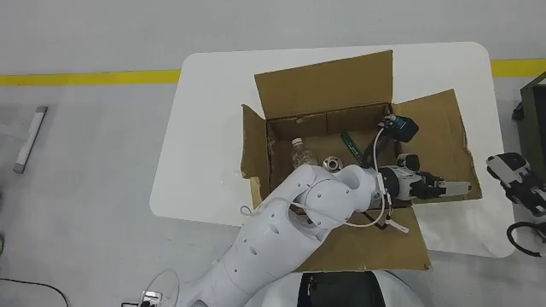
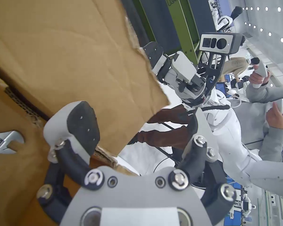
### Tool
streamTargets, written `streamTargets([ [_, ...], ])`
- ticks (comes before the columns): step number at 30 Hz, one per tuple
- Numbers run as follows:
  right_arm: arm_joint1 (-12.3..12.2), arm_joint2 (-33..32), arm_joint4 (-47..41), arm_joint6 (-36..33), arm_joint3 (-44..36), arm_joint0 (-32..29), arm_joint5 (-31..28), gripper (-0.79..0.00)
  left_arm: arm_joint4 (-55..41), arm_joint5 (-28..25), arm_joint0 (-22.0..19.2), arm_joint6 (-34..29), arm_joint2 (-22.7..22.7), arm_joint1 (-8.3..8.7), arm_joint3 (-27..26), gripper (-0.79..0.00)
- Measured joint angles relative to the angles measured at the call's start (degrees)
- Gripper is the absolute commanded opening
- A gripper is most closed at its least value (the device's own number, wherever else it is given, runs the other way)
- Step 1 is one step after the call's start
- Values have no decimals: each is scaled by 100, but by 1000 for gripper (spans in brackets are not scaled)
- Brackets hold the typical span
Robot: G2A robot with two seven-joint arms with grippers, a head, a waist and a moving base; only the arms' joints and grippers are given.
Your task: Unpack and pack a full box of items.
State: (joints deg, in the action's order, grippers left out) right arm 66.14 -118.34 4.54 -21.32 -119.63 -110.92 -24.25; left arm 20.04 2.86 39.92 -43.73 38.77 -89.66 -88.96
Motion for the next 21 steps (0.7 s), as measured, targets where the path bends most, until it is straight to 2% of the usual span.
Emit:
streamTargets([
  [2,-2,-23,-41,-20,-42,44,1,-179,14,-14,13,-37,3,-3,-1,0],
  [5,-13,-29,99,-179,-89,72,-9,-283,35,-23,27,-79,15,-8,-1,0],
  [6,-14,-3,143,-211,-79,75,7,-394,32,-28,33,-88,19,-10,-1,0],
  [8,-11,96,232,-243,-42,81,63,-496,32,-27,43,-107,27,-15,2,0],
  [9,-9,139,285,-242,-34,83,75,-520,38,-18,48,-115,31,-17,4,0],
  [12,3,288,390,-189,12,80,89,-767,65,12,63,-136,57,-19,-2,0],
  [13,6,321,411,-173,26,81,89,-785,73,16,69,-142,66,-19,-8,0],
  [21,17,493,539,-154,79,107,90,-785,236,37,113,-194,198,3,-131,0],
])
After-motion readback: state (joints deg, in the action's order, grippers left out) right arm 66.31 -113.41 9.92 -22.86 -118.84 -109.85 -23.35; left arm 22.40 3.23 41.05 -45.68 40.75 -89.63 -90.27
